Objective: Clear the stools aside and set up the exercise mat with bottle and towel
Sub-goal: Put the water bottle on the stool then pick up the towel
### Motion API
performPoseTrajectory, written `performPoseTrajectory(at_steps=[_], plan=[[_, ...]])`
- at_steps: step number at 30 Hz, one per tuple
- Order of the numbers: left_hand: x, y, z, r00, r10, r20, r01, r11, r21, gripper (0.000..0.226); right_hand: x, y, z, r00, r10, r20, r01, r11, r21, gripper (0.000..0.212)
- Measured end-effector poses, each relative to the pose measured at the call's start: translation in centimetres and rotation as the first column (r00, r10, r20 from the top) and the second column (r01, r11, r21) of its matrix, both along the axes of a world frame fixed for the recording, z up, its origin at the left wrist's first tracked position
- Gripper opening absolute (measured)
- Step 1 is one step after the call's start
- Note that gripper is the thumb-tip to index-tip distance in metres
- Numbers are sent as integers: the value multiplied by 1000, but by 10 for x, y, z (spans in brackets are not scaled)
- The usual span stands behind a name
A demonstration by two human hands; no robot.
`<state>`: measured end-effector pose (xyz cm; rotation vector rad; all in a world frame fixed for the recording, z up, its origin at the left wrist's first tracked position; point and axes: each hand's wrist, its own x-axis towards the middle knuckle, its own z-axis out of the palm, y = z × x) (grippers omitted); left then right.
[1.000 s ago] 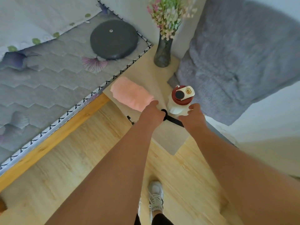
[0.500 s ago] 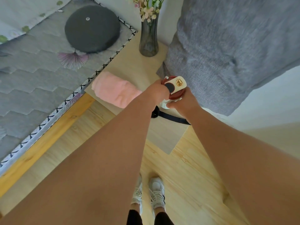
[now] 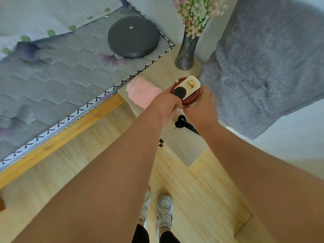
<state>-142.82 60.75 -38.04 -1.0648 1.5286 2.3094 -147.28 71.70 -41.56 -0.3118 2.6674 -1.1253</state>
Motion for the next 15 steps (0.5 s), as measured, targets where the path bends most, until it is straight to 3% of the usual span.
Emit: performPoseTrajectory(at_steps=[4, 7, 15], plan=[[42, -28, 7, 992, 129, -11, -129, 991, 20, 72, 27, -34, 13, 992, 126, 17, -127, 991, 33, 43], [85, -55, 6, 969, 245, 4, -245, 969, 16, 66, 57, -66, 18, 969, 246, 11, -247, 966, 81, 48], [257, -133, -13, 879, 469, 92, -459, 882, -107, 67, 199, -166, 0, 798, 602, 41, -602, 791, 112, 56]])
